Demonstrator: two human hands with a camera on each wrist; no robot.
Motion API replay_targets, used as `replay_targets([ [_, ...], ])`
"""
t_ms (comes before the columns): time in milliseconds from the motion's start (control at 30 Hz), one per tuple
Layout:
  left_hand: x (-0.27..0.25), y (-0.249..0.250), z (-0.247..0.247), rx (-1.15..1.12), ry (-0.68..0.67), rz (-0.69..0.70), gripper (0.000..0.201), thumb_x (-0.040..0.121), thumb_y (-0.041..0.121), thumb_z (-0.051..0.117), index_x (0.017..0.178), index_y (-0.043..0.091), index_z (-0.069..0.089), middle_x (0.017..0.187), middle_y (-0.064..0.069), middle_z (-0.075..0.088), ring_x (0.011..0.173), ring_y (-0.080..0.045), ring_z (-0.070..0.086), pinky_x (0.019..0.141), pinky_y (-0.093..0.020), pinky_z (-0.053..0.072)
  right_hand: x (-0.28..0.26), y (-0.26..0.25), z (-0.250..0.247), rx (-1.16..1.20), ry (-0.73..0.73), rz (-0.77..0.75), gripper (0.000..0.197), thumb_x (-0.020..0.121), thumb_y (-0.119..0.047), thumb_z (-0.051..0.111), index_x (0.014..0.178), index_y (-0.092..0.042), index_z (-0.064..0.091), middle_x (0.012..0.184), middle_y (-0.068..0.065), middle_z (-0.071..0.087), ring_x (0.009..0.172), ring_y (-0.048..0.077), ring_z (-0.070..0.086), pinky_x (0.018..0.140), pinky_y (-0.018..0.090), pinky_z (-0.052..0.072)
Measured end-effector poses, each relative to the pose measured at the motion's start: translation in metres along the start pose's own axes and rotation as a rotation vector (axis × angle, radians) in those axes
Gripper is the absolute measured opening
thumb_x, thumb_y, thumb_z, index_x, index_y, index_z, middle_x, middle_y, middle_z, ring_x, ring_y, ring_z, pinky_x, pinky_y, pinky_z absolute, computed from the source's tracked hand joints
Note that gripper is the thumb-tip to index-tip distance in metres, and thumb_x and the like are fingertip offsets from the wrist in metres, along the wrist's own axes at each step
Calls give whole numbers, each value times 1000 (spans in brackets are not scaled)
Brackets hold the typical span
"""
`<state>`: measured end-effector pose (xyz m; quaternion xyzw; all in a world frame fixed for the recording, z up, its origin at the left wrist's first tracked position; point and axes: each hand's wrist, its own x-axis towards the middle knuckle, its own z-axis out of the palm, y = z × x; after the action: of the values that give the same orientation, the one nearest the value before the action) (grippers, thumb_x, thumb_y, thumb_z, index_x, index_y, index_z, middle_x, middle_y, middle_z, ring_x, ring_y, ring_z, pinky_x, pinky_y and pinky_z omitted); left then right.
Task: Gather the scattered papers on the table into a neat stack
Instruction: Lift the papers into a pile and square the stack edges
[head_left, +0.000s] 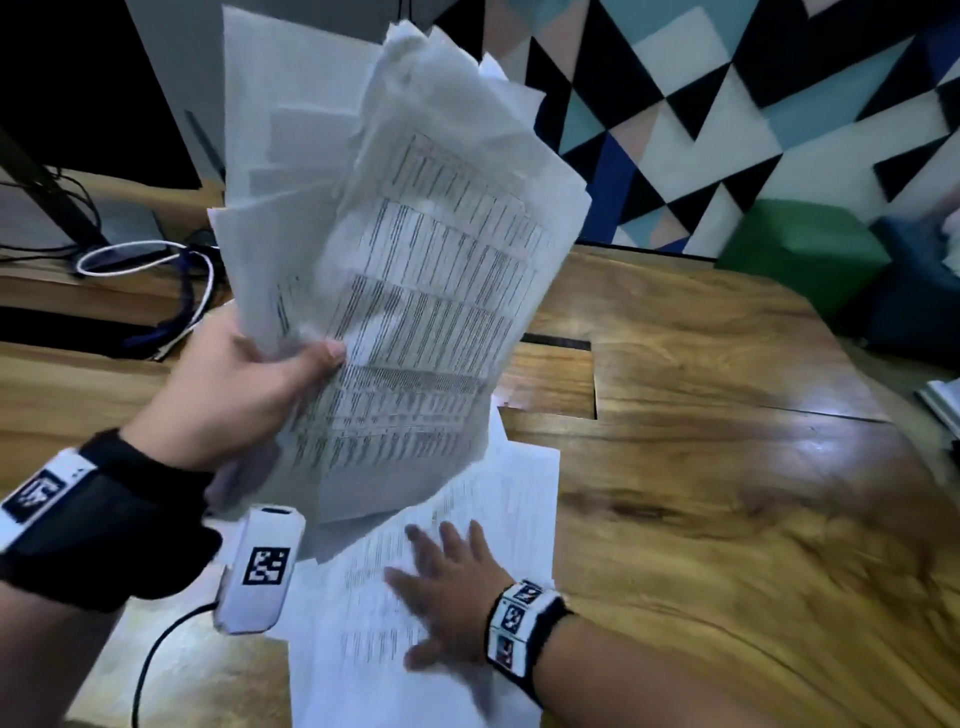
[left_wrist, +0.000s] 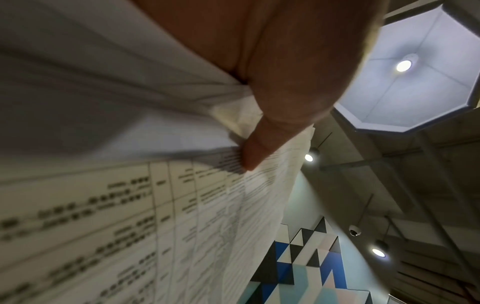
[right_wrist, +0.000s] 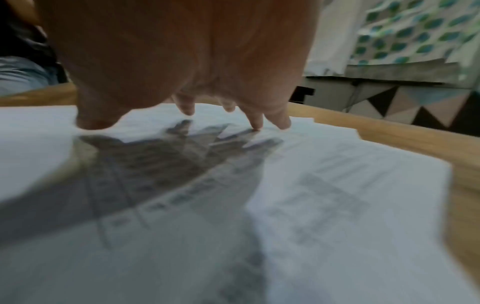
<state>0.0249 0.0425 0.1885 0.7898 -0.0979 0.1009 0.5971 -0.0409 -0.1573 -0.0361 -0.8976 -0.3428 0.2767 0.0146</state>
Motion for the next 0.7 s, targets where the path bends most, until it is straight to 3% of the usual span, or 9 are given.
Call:
replay_targets([
  [100, -1, -10, 2, -23, 43, -21, 17, 81, -6, 70, 90, 8, 68, 68, 25, 72, 65, 9, 63, 69, -7, 51, 9, -9, 5, -7, -87, 4, 102, 74, -77, 56, 149, -44, -5, 162, 5, -20, 144, 49, -18, 103, 78, -14],
  [167, -3, -14, 8, -42, 44, -47, 20, 80, -3, 72, 97, 7, 68, 74, 23, 74, 72, 8, 65, 73, -10, 53, -7, 4, 9, 18, -60, 54, 103, 72, -74, 60, 149, -45, -3, 163, 4, -17, 146, 46, -17, 103, 78, -12],
  [267, -5, -19, 19, -87, 32, -94, 23, 81, -4, 71, 92, 15, 68, 76, 21, 75, 76, 6, 68, 74, -12, 53, -48, 38, 18, 86, -29, 146, 100, 71, -71, 62, 148, -48, 2, 164, 0, -14, 147, 43, -15, 104, 77, -10],
  [433, -1, -19, 34, -205, 36, -166, 15, 75, 2, 77, 83, 13, 74, 80, 8, 77, 82, -12, 70, 82, -28, 58, -122, 84, 38, 190, -14, 326, 107, 67, -74, 58, 146, -50, -9, 163, -6, -18, 148, 37, -18, 108, 73, -8],
  [500, 0, -16, 42, -237, 60, -186, 13, 77, -1, 73, 70, 9, 71, 64, 9, 74, 67, -6, 68, 66, -17, 58, -138, 88, 40, 233, -3, 353, 105, 68, -75, 57, 146, -52, -8, 163, -7, -18, 148, 33, -20, 112, 70, -8],
  [567, 0, -13, 48, -276, 100, -227, 22, 81, -6, 66, 64, 8, 65, 49, 10, 68, 47, 1, 63, 49, -9, 50, -138, 84, 35, 297, 44, 390, 101, 69, -77, 56, 150, -48, 2, 164, -4, -12, 150, 30, -15, 117, 62, -7],
  [633, 0, -12, 48, -332, 115, -284, 33, 84, -5, 63, 52, 3, 68, 47, 6, 67, 44, 0, 63, 48, -10, 51, -130, 83, 33, 406, 222, 593, 102, 70, -80, 55, 152, -35, 15, 165, 5, -1, 151, 28, 0, 122, 51, 3],
  [667, 0, -14, 44, -381, 106, -304, 30, 83, -3, 64, 55, 4, 73, 53, 3, 71, 49, -3, 67, 54, -14, 55, -125, 87, 33, 471, 332, 776, 108, 69, -80, 56, 153, -25, 17, 164, 10, 7, 150, 29, 8, 122, 47, 11],
  [700, 2, -19, 39, -460, 75, -330, 16, 80, 1, 68, 67, 4, 77, 65, -1, 75, 59, -8, 72, 64, -21, 60, -121, 92, 34, 541, 415, 976, 115, 66, -80, 60, 152, -16, 18, 161, 14, 14, 147, 32, 15, 121, 45, 19],
])
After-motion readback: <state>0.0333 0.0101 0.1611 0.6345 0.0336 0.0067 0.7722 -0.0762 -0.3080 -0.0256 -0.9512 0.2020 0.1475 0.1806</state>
